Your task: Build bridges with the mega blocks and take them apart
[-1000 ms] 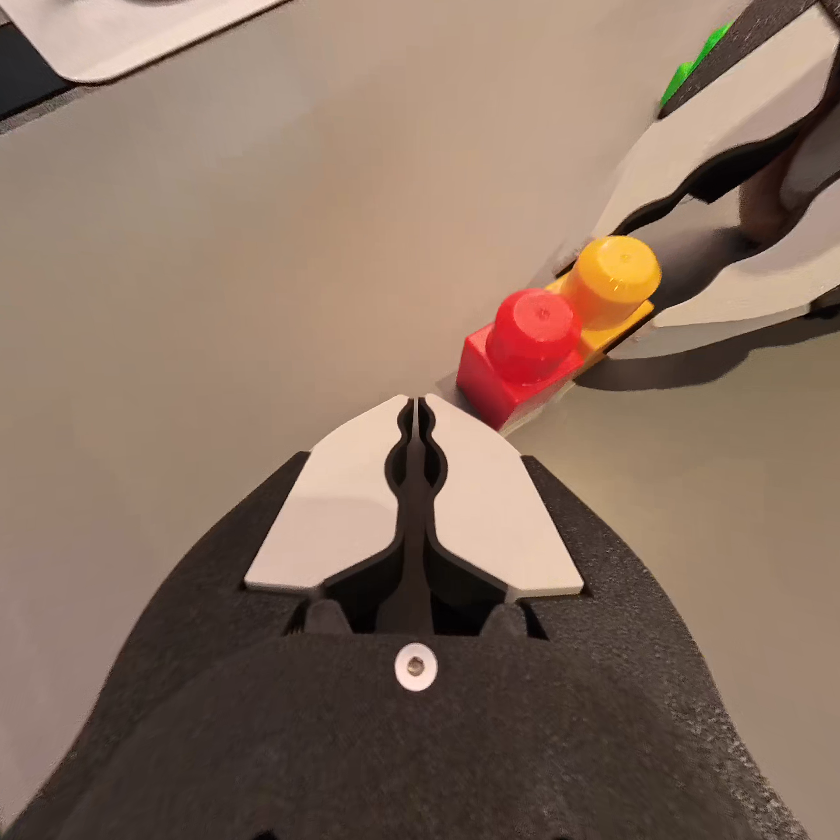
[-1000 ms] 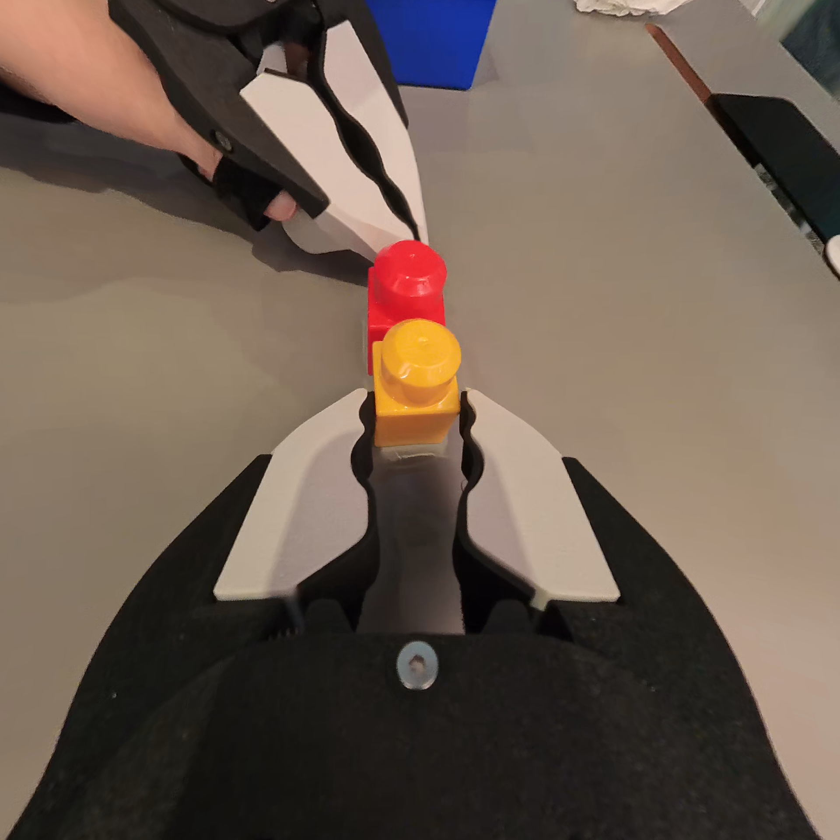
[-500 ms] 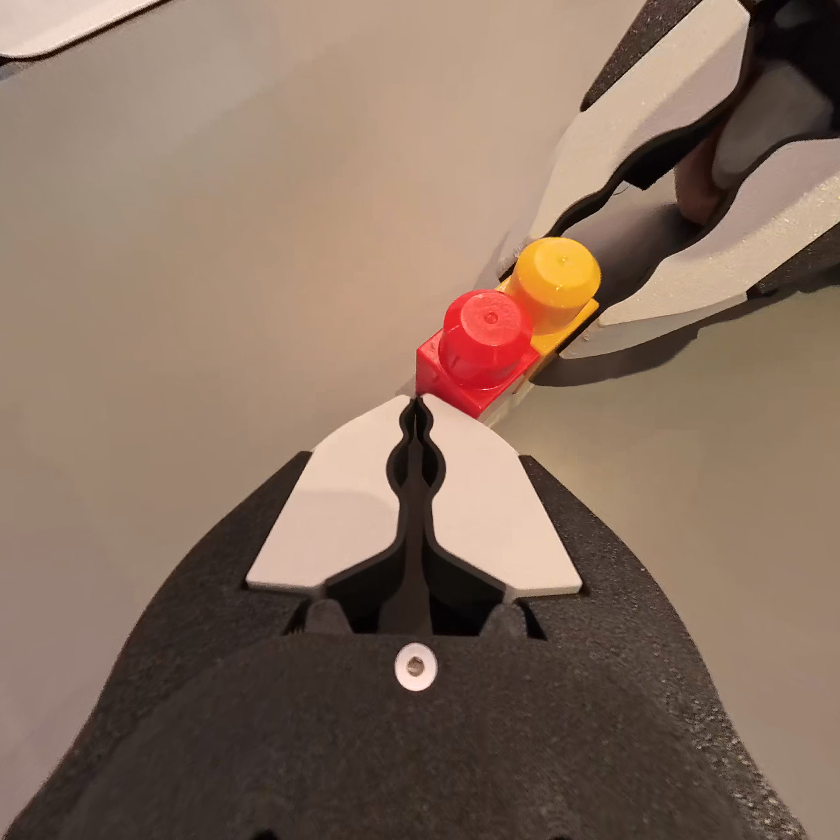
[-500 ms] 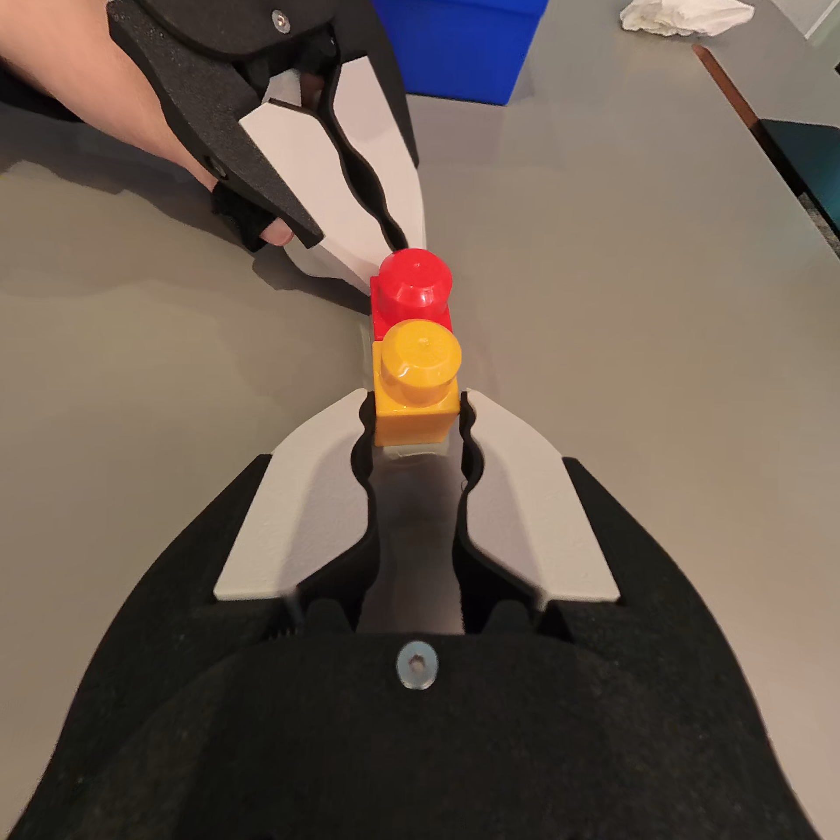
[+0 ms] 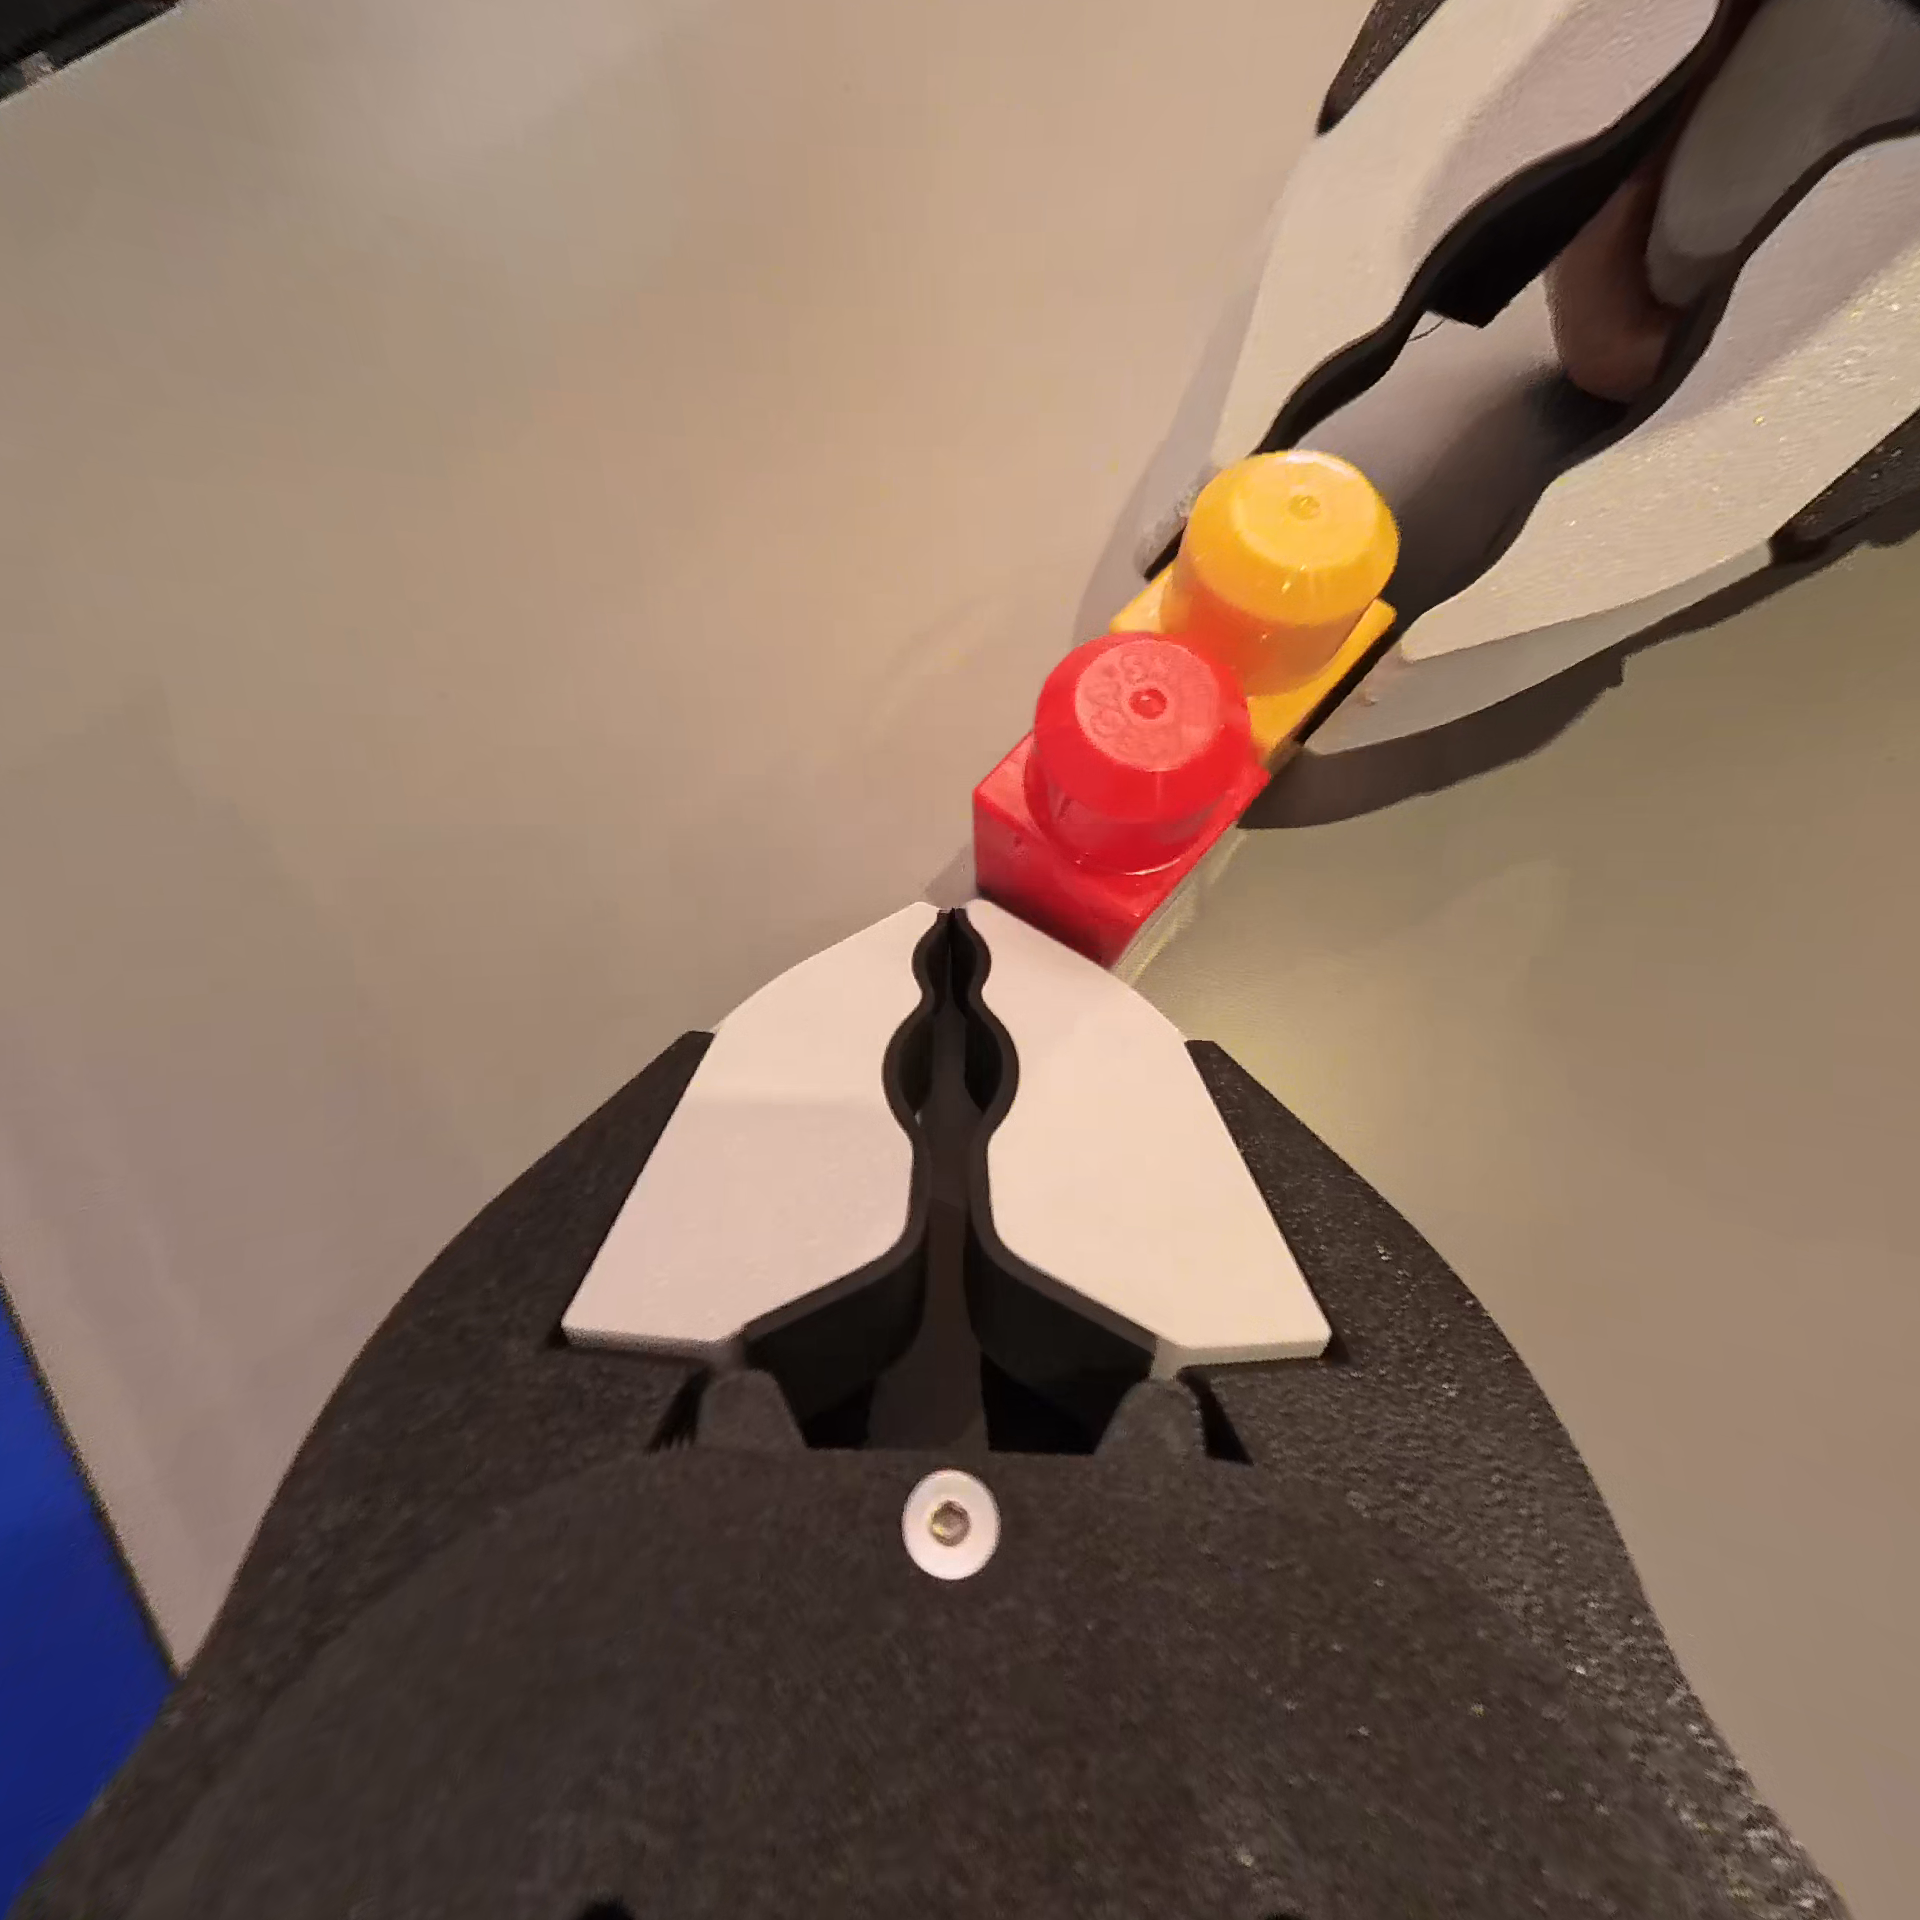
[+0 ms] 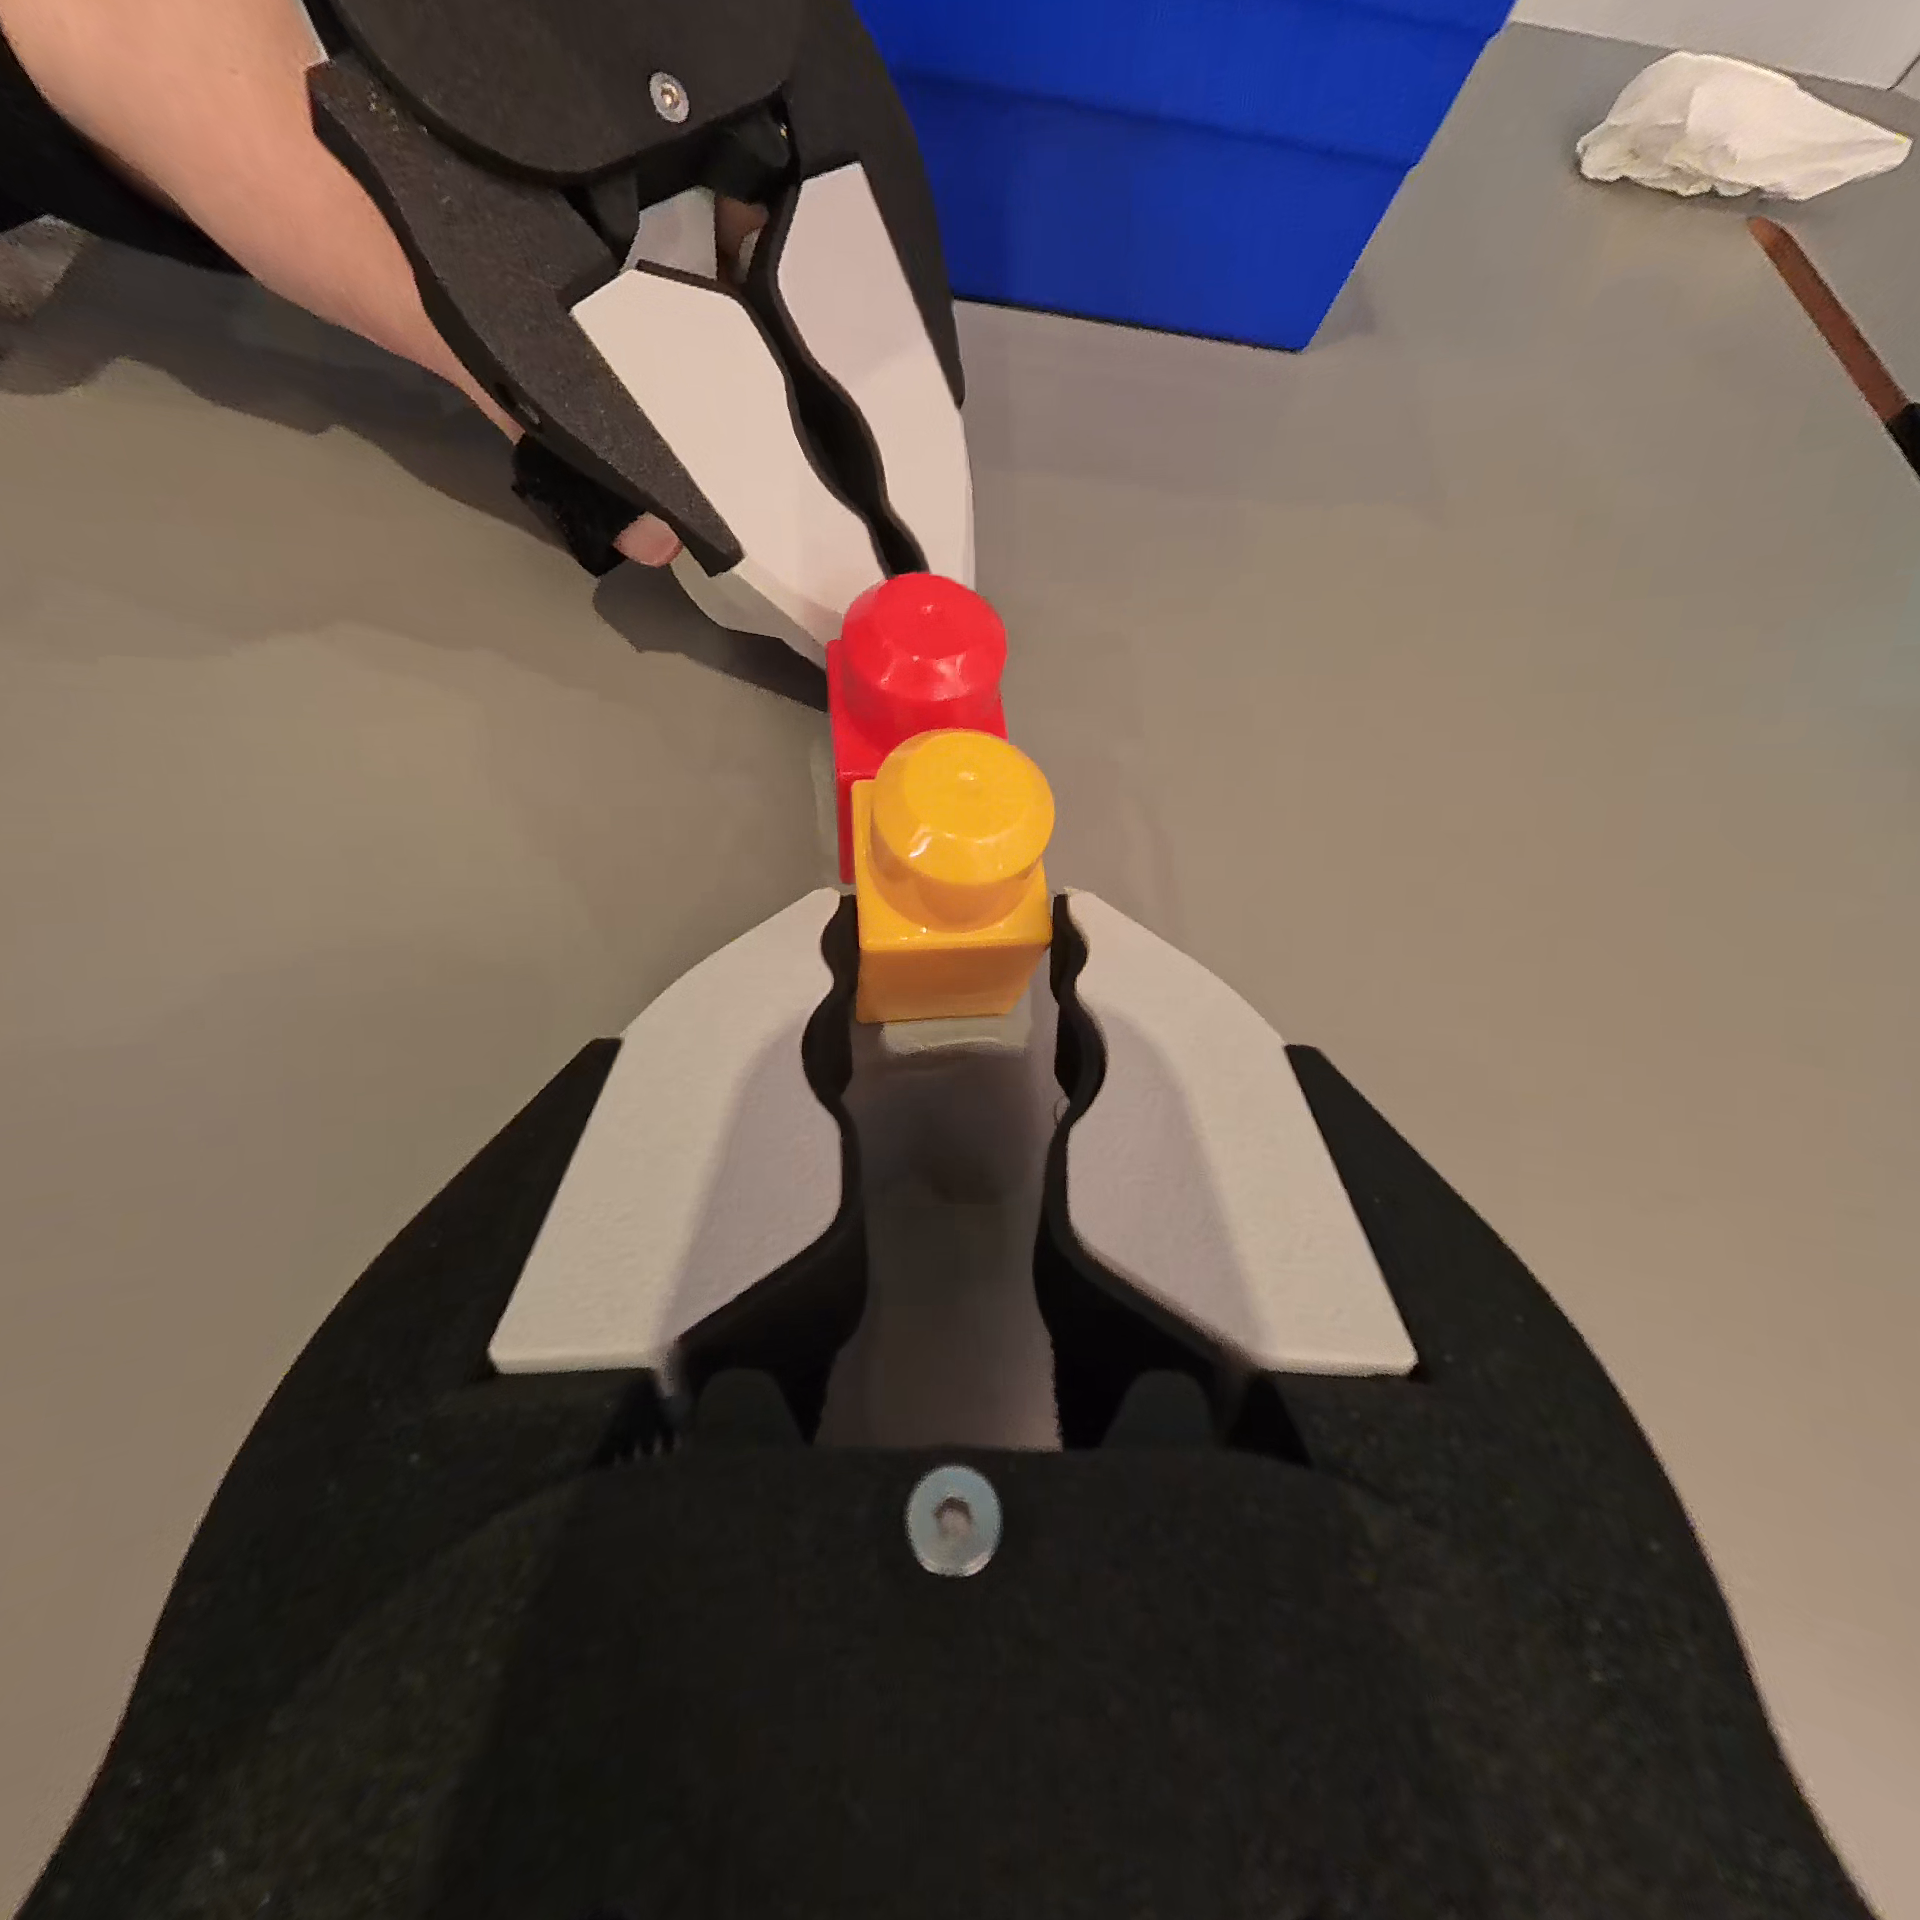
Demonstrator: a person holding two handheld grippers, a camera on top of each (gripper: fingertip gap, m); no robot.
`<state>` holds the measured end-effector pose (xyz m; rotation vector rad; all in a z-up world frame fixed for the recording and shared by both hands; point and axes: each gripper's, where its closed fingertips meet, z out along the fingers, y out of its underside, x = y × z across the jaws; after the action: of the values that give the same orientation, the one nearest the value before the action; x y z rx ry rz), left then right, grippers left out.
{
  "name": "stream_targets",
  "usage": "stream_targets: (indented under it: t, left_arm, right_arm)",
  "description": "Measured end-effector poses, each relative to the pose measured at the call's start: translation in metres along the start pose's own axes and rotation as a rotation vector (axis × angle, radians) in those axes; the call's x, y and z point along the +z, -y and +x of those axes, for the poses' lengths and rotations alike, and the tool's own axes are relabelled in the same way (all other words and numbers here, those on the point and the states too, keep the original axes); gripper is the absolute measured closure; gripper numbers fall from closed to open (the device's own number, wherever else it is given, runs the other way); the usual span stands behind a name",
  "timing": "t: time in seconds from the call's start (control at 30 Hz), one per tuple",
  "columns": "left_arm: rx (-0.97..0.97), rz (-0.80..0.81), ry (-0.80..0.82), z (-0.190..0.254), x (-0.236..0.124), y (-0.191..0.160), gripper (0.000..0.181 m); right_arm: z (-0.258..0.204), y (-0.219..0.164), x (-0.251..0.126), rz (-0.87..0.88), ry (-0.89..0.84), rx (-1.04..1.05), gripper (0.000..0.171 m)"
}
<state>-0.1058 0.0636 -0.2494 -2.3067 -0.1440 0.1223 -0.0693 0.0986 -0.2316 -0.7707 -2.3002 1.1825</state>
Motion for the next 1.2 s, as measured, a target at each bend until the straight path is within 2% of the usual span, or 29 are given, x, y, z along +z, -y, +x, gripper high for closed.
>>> stream_targets:
  t: [0.47,0.57,0.67,0.97,1.03,1.1,1.17,1.2]
  left_arm:
    - [0.003,-0.008,-0.014,-0.001,0.005,0.004,0.181]
    - [0.0,-0.003,-0.009,-0.002,0.005,0.004,0.181]
    - [-0.007,-0.003,0.0,-0.005,0.004,0.003,0.181]
    - [-0.066,0.058,0.004,-0.006,-0.006,0.006,0.179]
    - [-0.082,0.097,-0.025,0.0,-0.012,0.008,0.169]
    - [-0.132,0.127,-0.053,0.005,-0.02,0.008,0.149]
    - [-0.215,0.153,-0.066,0.009,-0.029,0.005,0.116]
    - [-0.247,0.144,-0.074,0.013,-0.032,0.001,0.107]
  right_arm:
    - [-0.001,0.0,0.002,-0.01,-0.008,-0.033,0.135]
    - [0.002,-0.001,0.003,-0.013,-0.025,-0.02,0.123]
    - [0.003,0.0,0.001,-0.001,-0.03,-0.011,0.123]
    - [0.005,-0.003,-0.019,0.032,-0.064,0.026,0.123]
    - [0.004,-0.004,-0.022,0.029,-0.067,0.031,0.123]
    - [0.002,-0.004,-0.025,0.025,-0.074,0.029,0.123]
    - [0.003,-0.005,-0.029,0.022,-0.089,0.022,0.124]
    - [0.003,-0.004,-0.031,0.029,-0.096,0.024,0.124]
